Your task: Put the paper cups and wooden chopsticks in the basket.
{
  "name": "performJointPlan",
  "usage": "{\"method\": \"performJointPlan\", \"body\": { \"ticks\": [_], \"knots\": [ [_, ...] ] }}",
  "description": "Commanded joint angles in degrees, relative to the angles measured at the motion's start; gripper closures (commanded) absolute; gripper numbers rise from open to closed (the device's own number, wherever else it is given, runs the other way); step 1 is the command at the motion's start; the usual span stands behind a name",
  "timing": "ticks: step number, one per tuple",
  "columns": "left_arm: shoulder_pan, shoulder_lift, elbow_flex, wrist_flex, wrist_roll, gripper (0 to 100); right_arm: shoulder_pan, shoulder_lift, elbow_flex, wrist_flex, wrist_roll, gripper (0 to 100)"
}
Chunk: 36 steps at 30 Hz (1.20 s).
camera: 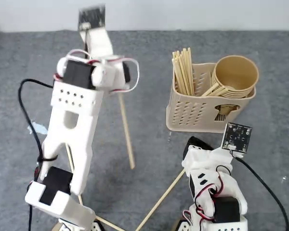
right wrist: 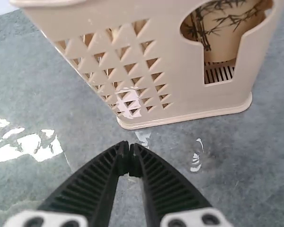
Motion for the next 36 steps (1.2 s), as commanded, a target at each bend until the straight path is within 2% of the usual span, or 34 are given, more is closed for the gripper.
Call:
{"method": "performJointPlan", "body": {
  "ticks": [1, 11, 18, 26, 33, 36],
  "knots": [
    [3.43, -0.26, -11.47, -3.96, 1.41, 99, 0.57, 0.13, -2.99, -0.84, -0.44, 98.5],
    [4.92, -0.18, -14.9, -34.2, 1.41, 99, 0.57, 0.13, -1.49, -1.45, -0.53, 98.5],
    [5.01, 1.85, -11.21, -46.86, 1.32, 99, -1.1, 0.13, -1.32, -1.36, -0.53, 98.5],
    [8.0, 4.75, -2.68, -45.54, 1.32, 98, -1.71, 0.13, -1.23, -1.19, -0.44, 98.5],
    [10.29, 4.66, -2.24, -35.08, 1.23, 83, -1.8, 0.13, -1.23, -1.01, -0.44, 98.5],
    [10.02, 3.52, -3.91, -31.82, 1.23, 81, -1.8, 0.13, -1.23, -0.92, -0.44, 98.5]
  ]
}}
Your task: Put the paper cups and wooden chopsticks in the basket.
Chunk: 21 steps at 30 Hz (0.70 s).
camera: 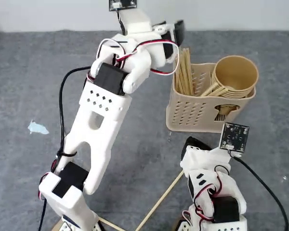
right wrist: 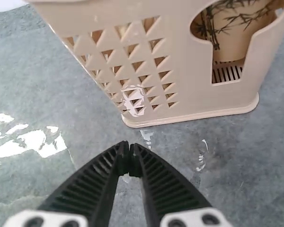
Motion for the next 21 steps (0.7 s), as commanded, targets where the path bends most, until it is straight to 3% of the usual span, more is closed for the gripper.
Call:
{"method": "performJointPlan", "body": {
  "ticks": [1, 6, 10, 18, 21],
  "knots": [
    [0.18, -2.99, -2.77, 3.78, 0.53, 81, -0.4, 0.13, -1.23, -0.92, -0.44, 98.5],
    [0.0, -7.82, -4.35, 12.75, 0.44, 81, -0.4, 0.13, -1.23, -0.92, -0.35, 98.5],
    [-4.57, -9.93, -4.18, 21.54, 0.35, 81, -0.4, 0.13, -1.23, -0.92, -0.35, 98.5],
    [-20.4, -10.02, -4.0, 38.15, -7.47, 81, -0.4, 0.13, -1.23, -0.92, -0.35, 98.5],
    [-26.81, -10.02, -2.95, 40.26, -10.73, 81, -0.4, 0.13, -1.23, -0.92, -0.35, 98.5]
  ]
}}
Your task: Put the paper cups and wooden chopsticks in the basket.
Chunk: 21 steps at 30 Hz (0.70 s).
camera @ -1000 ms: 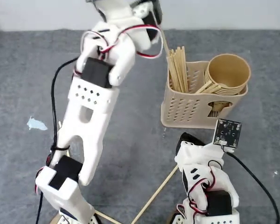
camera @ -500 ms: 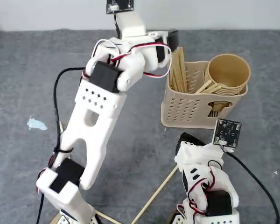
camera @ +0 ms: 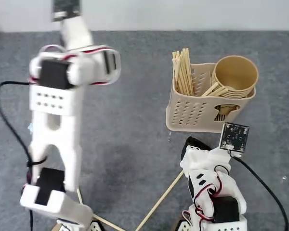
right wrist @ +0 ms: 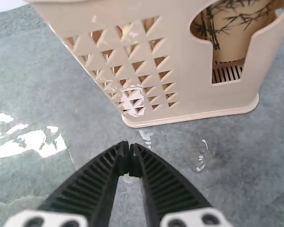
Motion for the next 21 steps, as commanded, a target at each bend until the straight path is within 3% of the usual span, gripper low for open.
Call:
{"method": "performJointPlan", "body": {
  "ticks": [1, 9, 21],
  "knots": [
    [-8.09, -3.08, -0.66, 2.2, -3.87, 81, -0.4, 0.13, -1.23, -0.92, -0.35, 98.5],
    [-18.11, -2.99, 20.0, 1.05, -12.57, 81, -0.4, 0.13, -1.23, -0.92, -0.44, 98.5],
    [-22.95, -2.99, 49.8, -20.75, -15.12, 81, -0.4, 0.13, -1.14, -0.92, -0.44, 98.5]
  ]
}}
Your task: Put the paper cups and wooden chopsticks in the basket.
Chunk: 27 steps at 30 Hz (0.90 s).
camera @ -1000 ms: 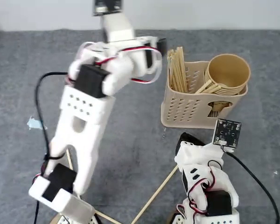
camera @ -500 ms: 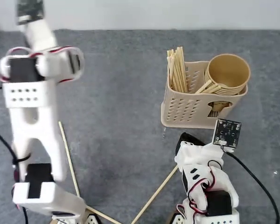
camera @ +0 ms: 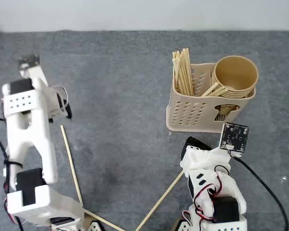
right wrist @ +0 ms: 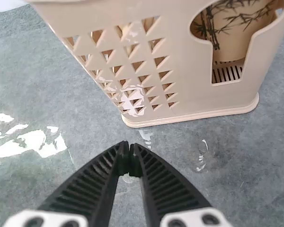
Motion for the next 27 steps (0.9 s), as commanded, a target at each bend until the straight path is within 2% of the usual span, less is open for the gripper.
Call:
{"method": "performJointPlan", "body": {
  "ticks": [1, 9, 12, 20, 27],
  "knots": [
    [-0.26, -2.9, 6.81, -6.95, -1.05, 81, -0.4, 0.13, -1.14, -0.92, -0.44, 98.5],
    [-0.26, -2.9, 24.92, -25.67, -1.23, 81, -0.4, 0.13, -1.14, -0.92, -0.35, 98.5],
    [-0.26, -2.9, 29.49, -30.42, -1.23, 81, -0.4, 0.13, -1.14, -0.92, -0.35, 98.5],
    [-0.35, -2.99, 29.67, -29.45, -0.97, 82, -0.4, 0.13, -1.14, -0.92, -0.35, 98.5],
    [-0.26, -2.9, 29.76, -29.45, -0.97, 99, -0.4, 0.13, -1.14, -0.92, -0.35, 98.5]
  ]
}}
